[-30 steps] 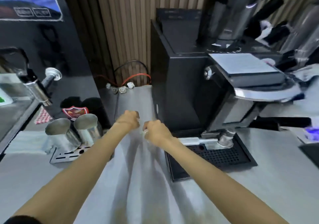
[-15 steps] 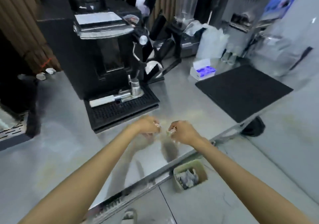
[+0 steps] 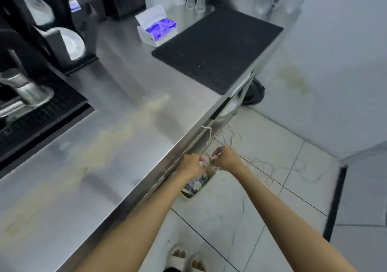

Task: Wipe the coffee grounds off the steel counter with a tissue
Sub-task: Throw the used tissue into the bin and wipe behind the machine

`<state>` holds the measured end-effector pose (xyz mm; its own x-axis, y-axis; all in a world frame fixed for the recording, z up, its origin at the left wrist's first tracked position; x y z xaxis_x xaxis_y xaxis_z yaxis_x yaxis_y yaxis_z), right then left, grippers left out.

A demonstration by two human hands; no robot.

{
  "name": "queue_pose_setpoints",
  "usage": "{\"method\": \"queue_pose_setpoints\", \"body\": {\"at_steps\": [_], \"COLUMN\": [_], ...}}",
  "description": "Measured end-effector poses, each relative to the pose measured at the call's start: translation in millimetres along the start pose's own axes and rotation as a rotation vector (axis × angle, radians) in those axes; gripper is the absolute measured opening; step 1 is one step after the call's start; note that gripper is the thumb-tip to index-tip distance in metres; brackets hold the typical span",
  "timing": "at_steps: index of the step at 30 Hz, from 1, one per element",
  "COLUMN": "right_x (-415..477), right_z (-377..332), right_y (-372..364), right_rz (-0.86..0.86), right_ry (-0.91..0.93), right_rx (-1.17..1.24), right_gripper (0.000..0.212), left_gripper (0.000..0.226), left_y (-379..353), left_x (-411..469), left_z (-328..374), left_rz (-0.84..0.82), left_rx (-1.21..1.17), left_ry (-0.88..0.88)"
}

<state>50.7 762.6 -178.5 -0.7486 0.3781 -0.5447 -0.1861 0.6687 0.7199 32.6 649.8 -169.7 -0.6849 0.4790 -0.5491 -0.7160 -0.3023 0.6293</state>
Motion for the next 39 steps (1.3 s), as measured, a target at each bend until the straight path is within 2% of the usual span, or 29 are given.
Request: {"method": "queue_pose_setpoints", "body": {"at_steps": [6, 11, 15, 19, 24, 29, 33, 39], "right_x": [72, 96, 83, 51, -9, -74, -125, -199], "right_z": [29, 53, 56, 30, -37, -146, -250, -389], "right_y": [-47, -66, -49, 1, 86, 144, 136, 28], "right_rz": [0.069, 0.084, 0.094, 0.124, 0.177, 0.231, 0.200, -0.011], "right_ry": [-0.045, -0.090, -0.114, -0.078, 0.033, 0.279, 0.476, 0.780], "right_rx": [0.076, 0.149, 0.148, 0.114, -0.032, -0.191, -0.210, -0.207], "right_gripper": [0.031, 0.044, 0.043, 0.035, 0.030, 0.030, 0.032, 0.027], "left_gripper": [0.029, 0.036, 0.030, 0.029, 0.034, 0.029, 0.024, 0.017], "left_y": [-32, -44, -40, -15, 51, 151, 236, 305], "left_x": [79, 109, 97, 63, 2, -77, -152, -273], "left_z": [-49, -67, -57, -18, 51, 83, 33, -119], "left_rz": [0.080, 0.122, 0.107, 0.068, 0.097, 0.216, 0.386, 0.615], "left_rx": [0.021, 0.045, 0.026, -0.022, 0.019, -0.034, -0.090, -0.184], "left_ry": [0.035, 0.014, 0.004, -0.021, -0.095, -0.160, -0.092, 0.179]}}
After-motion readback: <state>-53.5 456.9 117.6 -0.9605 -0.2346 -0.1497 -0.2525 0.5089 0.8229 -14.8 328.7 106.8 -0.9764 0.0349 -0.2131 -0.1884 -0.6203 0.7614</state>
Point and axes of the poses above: each hand's wrist, its own x-axis towards the middle knuckle, its own y-axis out of the back of the hand, z = x × y, the point moved 9 cm from there along x, towards the middle knuckle, and after that the axes turned 4 degrees about -y, right-handed, at the moved point
